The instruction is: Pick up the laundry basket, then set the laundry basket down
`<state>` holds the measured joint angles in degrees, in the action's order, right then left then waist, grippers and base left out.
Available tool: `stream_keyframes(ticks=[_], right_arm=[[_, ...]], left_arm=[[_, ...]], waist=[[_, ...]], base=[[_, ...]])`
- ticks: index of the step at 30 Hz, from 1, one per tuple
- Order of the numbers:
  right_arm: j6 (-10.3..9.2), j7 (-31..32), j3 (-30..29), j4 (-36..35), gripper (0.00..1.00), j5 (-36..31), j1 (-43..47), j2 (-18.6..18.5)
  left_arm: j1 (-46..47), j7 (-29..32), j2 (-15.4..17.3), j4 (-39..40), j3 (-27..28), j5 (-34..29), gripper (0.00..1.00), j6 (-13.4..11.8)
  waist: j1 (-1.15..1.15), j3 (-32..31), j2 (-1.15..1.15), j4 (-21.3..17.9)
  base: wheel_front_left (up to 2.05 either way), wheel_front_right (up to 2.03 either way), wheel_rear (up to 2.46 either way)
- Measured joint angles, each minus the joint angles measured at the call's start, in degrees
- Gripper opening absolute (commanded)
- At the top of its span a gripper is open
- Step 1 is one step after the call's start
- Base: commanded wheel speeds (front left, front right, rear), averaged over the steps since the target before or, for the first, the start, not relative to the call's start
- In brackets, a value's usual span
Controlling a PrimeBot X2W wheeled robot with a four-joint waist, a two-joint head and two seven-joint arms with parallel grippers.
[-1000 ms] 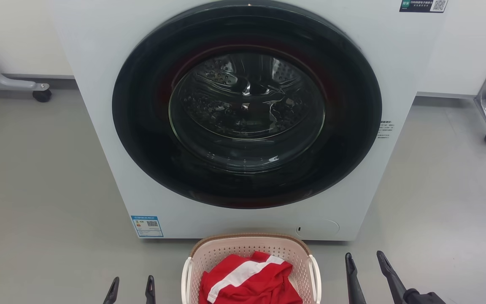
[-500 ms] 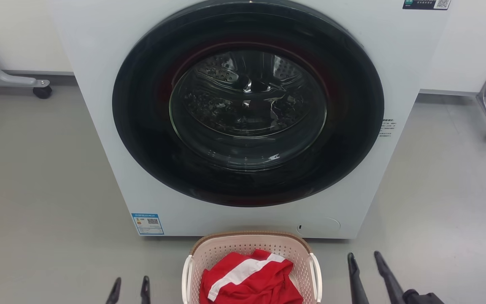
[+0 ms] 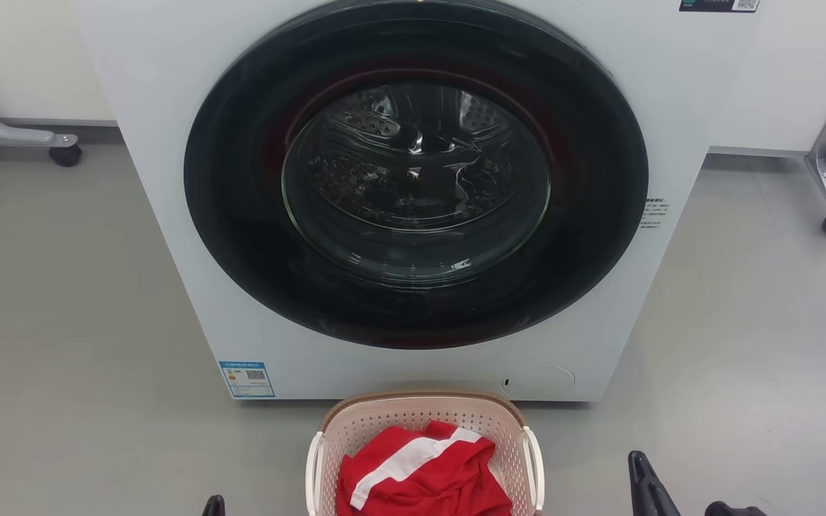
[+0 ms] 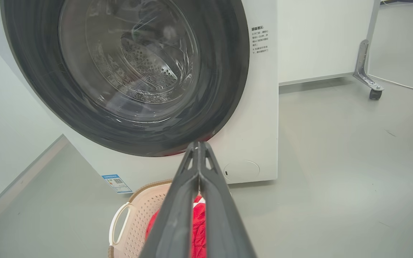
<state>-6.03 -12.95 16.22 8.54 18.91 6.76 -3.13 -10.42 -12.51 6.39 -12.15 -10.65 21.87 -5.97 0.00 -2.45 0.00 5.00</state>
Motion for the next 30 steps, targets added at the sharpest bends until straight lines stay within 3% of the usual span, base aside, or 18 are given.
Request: stream_keyframes(ticks=[30], right_arm=[[4.35, 7.44, -8.59, 2.97, 0.00, 26.06, -3.82, 0.27]], left_arm=[[4.71, 7.13, -1.27, -1.70, 5.52, 24.94, 0.00, 4.53]], waist=[[0.00, 0.90, 0.00, -1.77]], base=[[0.00, 0.00, 0.00]])
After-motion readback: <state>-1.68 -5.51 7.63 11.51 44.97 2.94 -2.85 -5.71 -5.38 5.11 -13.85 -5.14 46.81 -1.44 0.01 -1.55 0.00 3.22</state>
